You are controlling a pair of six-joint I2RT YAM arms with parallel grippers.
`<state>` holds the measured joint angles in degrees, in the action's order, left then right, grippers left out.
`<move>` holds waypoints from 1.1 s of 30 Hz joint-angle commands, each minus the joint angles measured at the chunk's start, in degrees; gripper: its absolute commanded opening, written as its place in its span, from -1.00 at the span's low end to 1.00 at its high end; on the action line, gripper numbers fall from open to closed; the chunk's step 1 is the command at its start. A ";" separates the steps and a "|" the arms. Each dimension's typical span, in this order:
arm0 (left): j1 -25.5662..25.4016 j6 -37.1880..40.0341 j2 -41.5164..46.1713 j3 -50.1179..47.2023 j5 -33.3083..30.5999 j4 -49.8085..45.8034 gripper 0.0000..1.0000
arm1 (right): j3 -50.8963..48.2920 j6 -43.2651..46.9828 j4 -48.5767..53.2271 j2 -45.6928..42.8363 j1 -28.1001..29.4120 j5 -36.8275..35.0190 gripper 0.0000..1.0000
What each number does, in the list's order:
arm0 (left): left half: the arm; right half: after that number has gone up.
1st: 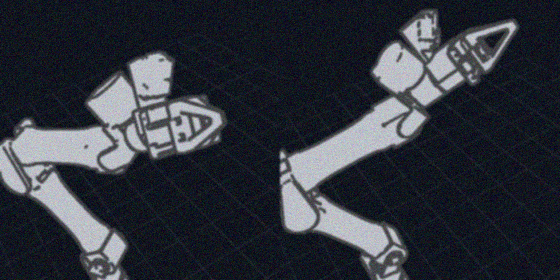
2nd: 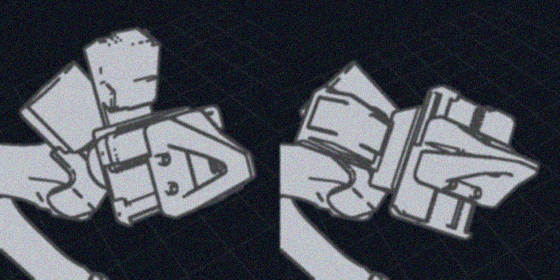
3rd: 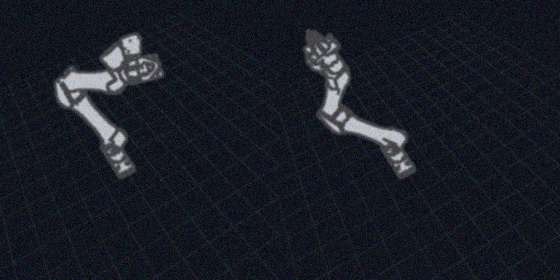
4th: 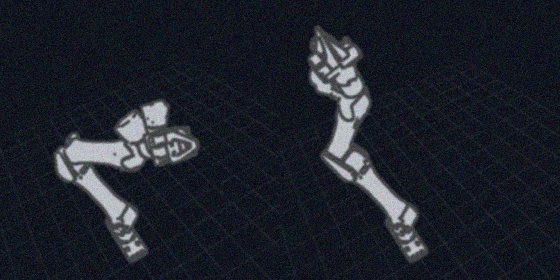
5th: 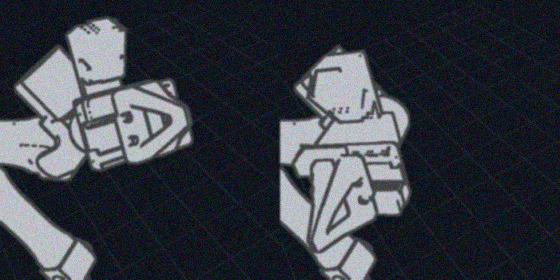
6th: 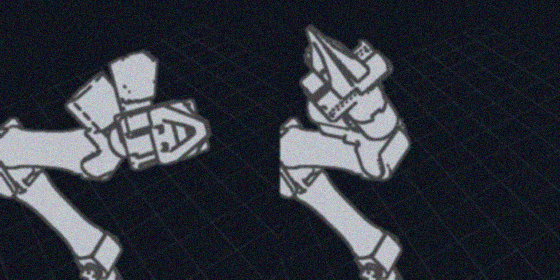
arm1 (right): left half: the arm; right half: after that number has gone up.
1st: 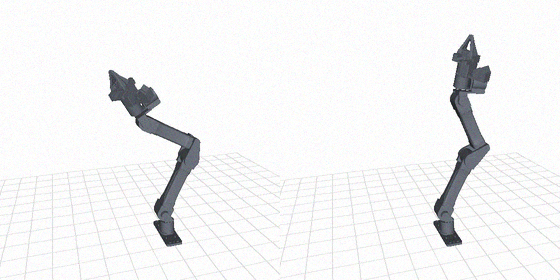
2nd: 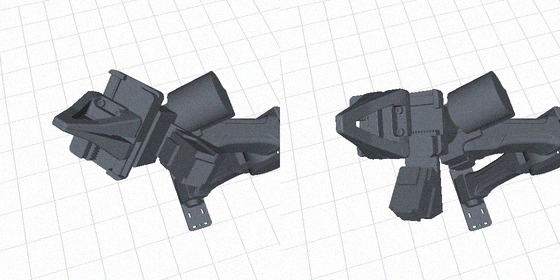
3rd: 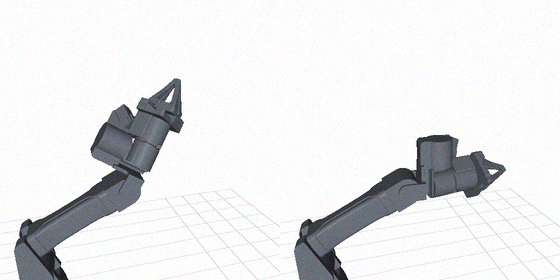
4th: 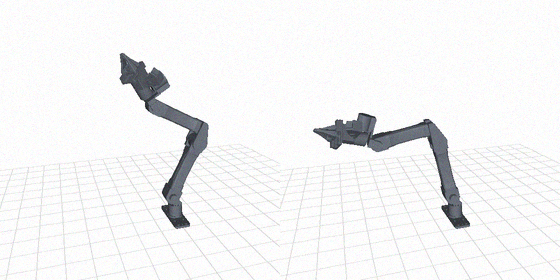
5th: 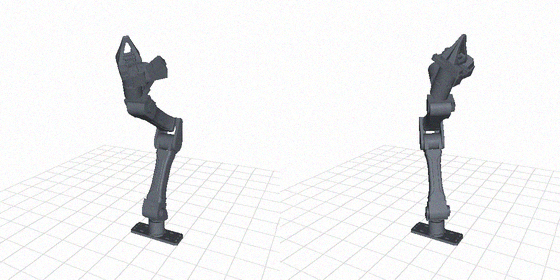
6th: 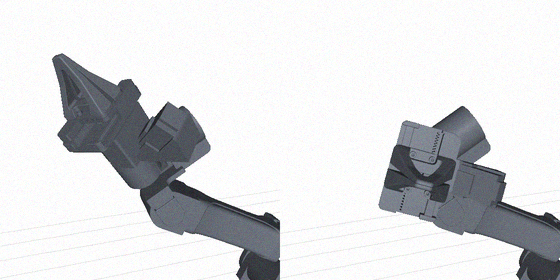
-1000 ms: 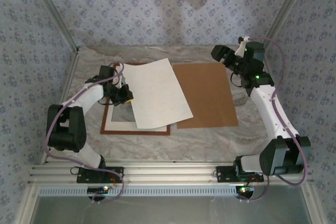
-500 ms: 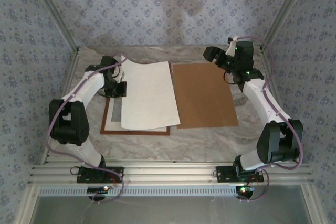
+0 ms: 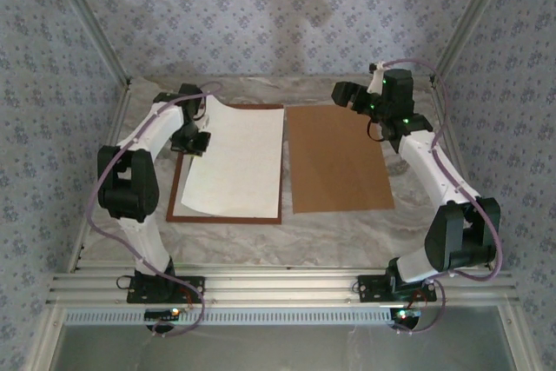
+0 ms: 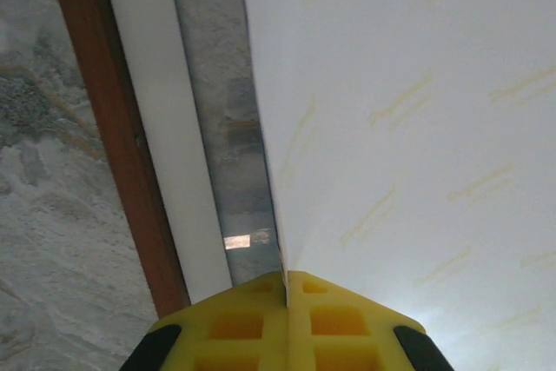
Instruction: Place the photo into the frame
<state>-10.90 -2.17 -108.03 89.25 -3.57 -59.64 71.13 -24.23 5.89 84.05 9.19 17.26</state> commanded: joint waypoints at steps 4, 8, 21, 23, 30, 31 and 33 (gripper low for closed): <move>0.69 -1.40 0.25 0.88 -1.63 -0.87 -1.00 | 1.41 1.99 1.81 0.22 0.77 -1.94 0.73; 1.14 -3.09 0.69 -0.75 -1.54 0.37 -1.00 | 1.75 2.43 2.46 0.54 0.87 -2.24 0.74; 2.68 -5.86 3.50 -7.99 -0.45 5.92 -1.00 | 1.99 2.61 2.84 1.56 1.17 -2.01 0.75; 2.72 -5.82 2.71 -7.63 -0.23 5.85 -1.00 | 1.92 2.61 2.90 1.64 1.16 -2.10 0.76; 2.61 -5.65 1.86 -7.49 0.46 6.61 -0.91 | 1.56 2.55 3.04 1.94 1.05 -2.19 0.76; 2.61 -5.77 1.86 -7.62 0.65 6.69 -0.87 | 1.57 2.52 3.00 2.00 1.11 -2.18 0.76; 2.59 -5.65 1.89 -7.69 1.68 7.27 -0.76 | 1.63 2.43 3.06 2.25 1.09 -1.99 0.77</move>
<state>-8.25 -7.35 -106.17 81.78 -3.64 -53.32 71.20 -22.81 8.21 85.58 9.91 15.79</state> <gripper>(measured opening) 0.108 0.882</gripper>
